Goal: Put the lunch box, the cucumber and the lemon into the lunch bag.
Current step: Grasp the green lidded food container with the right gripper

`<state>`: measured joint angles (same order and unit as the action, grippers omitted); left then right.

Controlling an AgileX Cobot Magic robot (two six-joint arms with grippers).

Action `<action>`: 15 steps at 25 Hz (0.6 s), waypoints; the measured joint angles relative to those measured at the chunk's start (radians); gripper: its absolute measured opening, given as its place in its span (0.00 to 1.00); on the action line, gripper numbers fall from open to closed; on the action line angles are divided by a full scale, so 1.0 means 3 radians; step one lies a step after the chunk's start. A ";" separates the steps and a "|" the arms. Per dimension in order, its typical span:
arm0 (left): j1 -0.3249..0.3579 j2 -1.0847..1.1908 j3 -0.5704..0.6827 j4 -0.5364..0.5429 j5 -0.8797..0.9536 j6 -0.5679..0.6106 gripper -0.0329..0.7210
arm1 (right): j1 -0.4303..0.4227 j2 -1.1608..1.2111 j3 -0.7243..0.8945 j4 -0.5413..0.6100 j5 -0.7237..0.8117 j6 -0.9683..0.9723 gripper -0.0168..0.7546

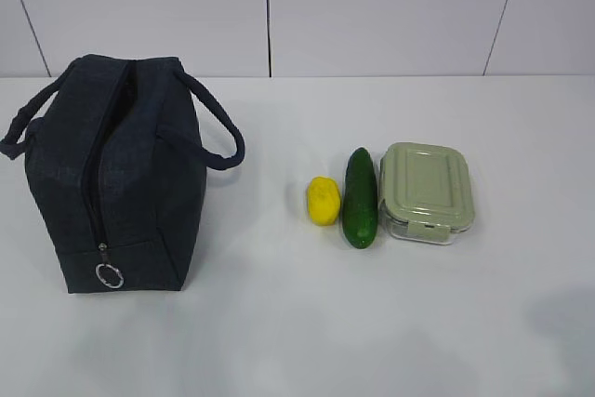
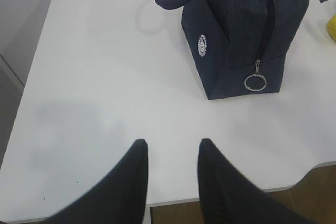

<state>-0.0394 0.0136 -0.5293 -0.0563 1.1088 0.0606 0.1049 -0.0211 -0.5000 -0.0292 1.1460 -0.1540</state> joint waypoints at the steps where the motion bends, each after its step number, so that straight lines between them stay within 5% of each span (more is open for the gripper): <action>1: 0.0000 0.0000 0.0000 0.0000 0.0000 0.0000 0.35 | 0.0000 0.0000 0.0000 0.0000 0.0000 0.0000 0.50; 15: 0.0000 0.0000 0.0000 0.0000 0.0000 0.0000 0.36 | 0.0000 0.0000 0.0000 -0.0005 0.0000 0.0000 0.50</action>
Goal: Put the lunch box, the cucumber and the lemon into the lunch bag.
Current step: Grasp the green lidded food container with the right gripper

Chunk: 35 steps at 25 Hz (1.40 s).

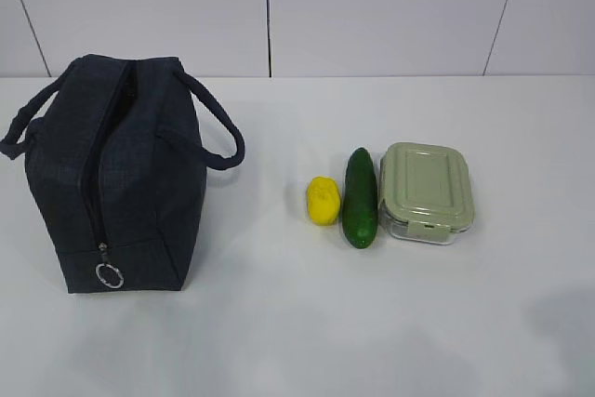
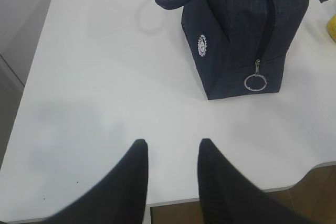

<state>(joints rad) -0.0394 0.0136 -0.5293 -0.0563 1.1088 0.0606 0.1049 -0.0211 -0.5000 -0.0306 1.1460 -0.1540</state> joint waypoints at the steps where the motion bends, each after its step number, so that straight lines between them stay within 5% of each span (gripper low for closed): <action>1: 0.0000 0.0000 0.0000 0.0000 0.0000 0.0000 0.35 | 0.0000 0.0000 0.0000 0.0000 0.0000 0.0000 0.50; 35: 0.0000 0.0000 0.0000 0.0000 0.0000 0.0000 0.36 | 0.0000 0.0000 0.0000 -0.0002 0.0000 0.0011 0.50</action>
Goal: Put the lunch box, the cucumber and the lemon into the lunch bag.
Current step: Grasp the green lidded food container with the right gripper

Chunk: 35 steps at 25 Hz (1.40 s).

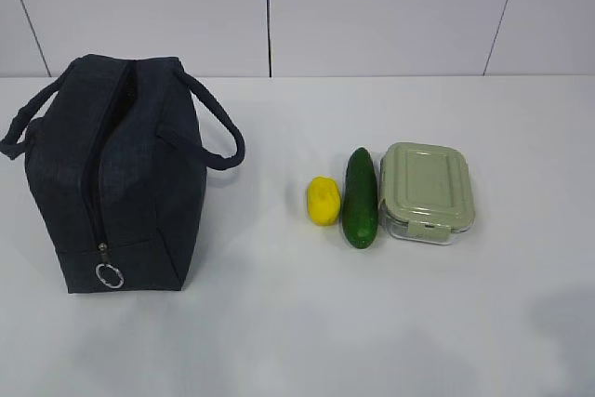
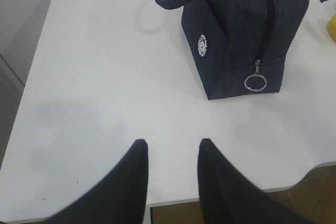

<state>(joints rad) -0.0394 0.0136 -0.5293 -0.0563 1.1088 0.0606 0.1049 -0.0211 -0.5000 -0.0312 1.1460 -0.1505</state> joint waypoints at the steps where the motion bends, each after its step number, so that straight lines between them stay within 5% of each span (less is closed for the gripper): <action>1: 0.0000 0.0000 0.0000 0.0000 0.0000 0.0000 0.36 | 0.0000 0.0000 0.0000 -0.0006 0.0007 0.0044 0.50; 12: 0.0000 0.0000 0.0000 0.0000 0.0000 0.0000 0.36 | 0.0000 0.0961 -0.0354 0.0032 0.0226 0.0759 0.50; 27: 0.0000 0.0000 0.0000 0.0000 0.0000 0.0000 0.35 | 0.0000 0.2695 -0.0456 0.0169 -0.0280 0.0926 0.50; 35: 0.0000 0.0000 0.0000 0.0000 0.0000 0.0000 0.35 | 0.0000 0.3455 -0.0480 0.1087 -0.0917 0.0953 0.50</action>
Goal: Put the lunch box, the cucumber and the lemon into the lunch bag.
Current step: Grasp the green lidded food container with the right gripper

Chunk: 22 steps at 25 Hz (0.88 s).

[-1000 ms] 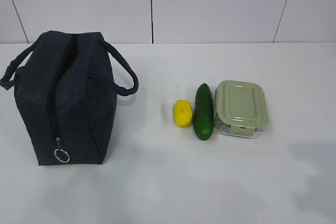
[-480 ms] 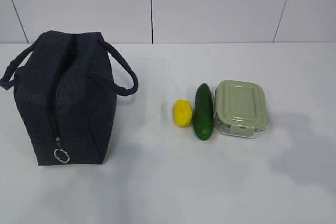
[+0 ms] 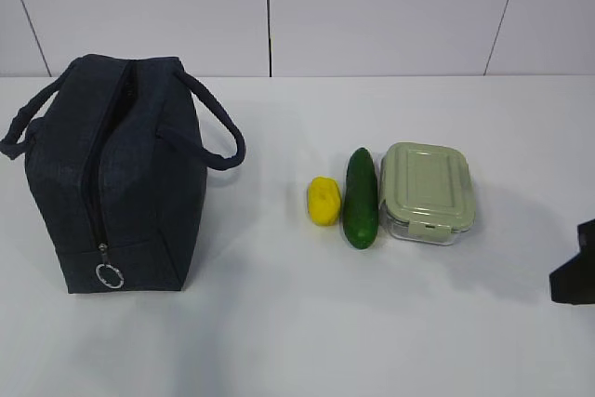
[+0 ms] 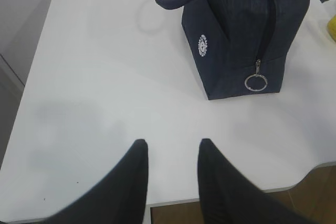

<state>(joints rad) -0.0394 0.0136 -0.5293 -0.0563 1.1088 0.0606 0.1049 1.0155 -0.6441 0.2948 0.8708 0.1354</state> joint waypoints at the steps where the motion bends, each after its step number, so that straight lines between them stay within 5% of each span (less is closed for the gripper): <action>1: 0.0000 0.0000 0.0000 0.0000 0.0000 0.0000 0.35 | 0.0000 0.0074 -0.0012 0.0119 -0.0053 -0.0101 0.50; 8: 0.0000 0.0000 0.0000 0.0000 0.0000 0.0000 0.35 | -0.0131 0.0689 -0.0382 0.0606 -0.0135 -0.0879 0.50; 22: 0.0000 0.0000 0.0000 0.0000 0.0000 0.0000 0.35 | -0.1428 0.1973 -0.0905 0.2931 0.1015 -0.3524 0.50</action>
<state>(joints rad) -0.0394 0.0136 -0.5293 -0.0563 1.1088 0.0606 -0.3234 1.6075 -0.9157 1.1742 1.1753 -0.9218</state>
